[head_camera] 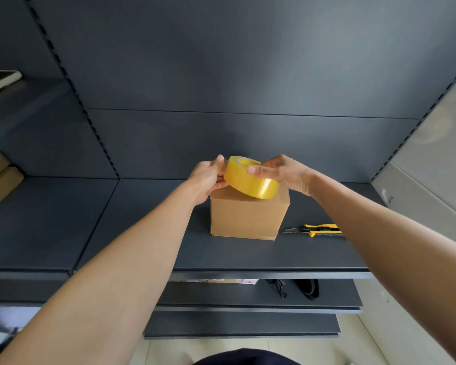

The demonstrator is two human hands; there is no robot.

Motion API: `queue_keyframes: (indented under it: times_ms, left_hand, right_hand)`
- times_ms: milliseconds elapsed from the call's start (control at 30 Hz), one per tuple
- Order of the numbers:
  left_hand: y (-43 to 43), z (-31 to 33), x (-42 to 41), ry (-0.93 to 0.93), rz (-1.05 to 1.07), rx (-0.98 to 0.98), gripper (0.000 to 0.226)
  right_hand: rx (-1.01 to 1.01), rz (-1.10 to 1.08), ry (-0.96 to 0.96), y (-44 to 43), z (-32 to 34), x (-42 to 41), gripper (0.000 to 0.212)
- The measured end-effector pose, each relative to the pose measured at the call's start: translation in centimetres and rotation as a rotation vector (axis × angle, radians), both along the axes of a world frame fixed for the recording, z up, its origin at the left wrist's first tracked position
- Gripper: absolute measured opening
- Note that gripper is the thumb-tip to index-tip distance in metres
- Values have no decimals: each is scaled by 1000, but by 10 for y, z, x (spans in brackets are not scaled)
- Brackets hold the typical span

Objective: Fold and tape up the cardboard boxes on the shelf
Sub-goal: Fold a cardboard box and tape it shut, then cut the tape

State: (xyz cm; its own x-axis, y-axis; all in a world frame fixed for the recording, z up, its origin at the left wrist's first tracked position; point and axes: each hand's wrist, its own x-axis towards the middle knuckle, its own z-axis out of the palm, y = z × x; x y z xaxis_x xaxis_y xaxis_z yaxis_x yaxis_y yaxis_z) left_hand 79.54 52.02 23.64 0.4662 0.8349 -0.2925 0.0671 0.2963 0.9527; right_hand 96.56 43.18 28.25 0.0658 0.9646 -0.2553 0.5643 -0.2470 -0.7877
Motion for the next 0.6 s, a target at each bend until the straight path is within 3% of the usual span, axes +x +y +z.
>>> queue_keyframes:
  times_ms: [133,333,433,500,600]
  left_hand:
    - [-4,-3,4,64,38,14,37]
    - [-5,0,4,79,23,20,38]
    - [-7,1,3,70,-8,17,38]
    - [-7,1,2,63,-49,20,38]
    - [-4,2,2,118,-141,76,43]
  right_hand:
    - [138,-59,-33,-3,-17,-4,24]
    - [351,-269,-214,4,-34,-5,31]
    - [92,-360,-352,13,-33,2,49]
    - [-88,-322,-414,17,-25,5,33]
    - [-107,-328,-446,18,-14,12,14]
